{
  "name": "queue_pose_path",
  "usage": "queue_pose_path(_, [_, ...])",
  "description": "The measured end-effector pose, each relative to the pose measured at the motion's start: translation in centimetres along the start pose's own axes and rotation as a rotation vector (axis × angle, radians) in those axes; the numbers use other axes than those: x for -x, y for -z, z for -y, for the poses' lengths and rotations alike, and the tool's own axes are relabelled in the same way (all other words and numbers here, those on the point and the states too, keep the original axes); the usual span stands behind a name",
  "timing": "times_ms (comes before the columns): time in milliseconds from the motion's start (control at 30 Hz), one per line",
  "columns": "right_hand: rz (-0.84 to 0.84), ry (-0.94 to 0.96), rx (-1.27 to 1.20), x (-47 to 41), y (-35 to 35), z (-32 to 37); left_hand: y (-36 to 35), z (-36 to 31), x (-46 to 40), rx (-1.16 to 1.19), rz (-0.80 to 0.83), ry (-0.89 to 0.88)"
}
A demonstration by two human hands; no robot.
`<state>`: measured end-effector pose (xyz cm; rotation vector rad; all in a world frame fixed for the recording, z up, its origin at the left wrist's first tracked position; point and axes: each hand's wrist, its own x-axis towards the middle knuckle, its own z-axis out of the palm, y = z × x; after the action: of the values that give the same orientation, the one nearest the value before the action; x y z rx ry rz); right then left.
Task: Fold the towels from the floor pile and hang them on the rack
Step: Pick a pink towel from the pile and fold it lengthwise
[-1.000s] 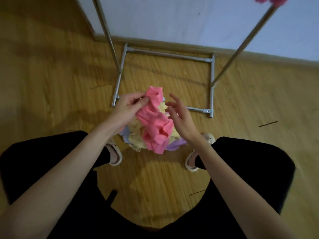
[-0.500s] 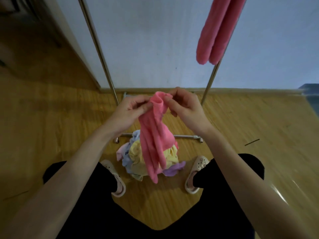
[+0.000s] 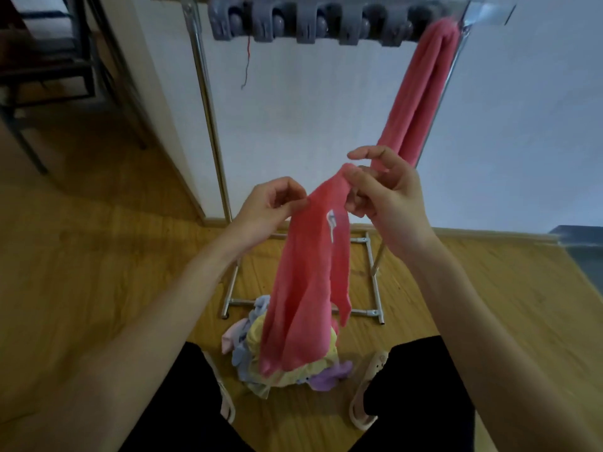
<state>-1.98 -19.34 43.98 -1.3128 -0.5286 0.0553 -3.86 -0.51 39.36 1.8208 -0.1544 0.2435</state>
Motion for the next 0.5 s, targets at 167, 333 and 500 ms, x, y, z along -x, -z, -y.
queue_pose_path(167, [0.025,0.04,-0.077,-1.2,-1.0,0.9,-0.1,-1.4,-0.3,-0.187,0.003,-0.056])
queue_pose_path(333, [-0.016,0.075,-0.044,-2.0,-1.4,1.0,1.6,-2.4,1.1,-0.218,-0.092,-0.092])
queue_pose_path(500, [-0.044,0.136,-0.059,-2.8,-2.1,1.3,2.4,-1.9,3.7,-0.31,0.095,-0.181])
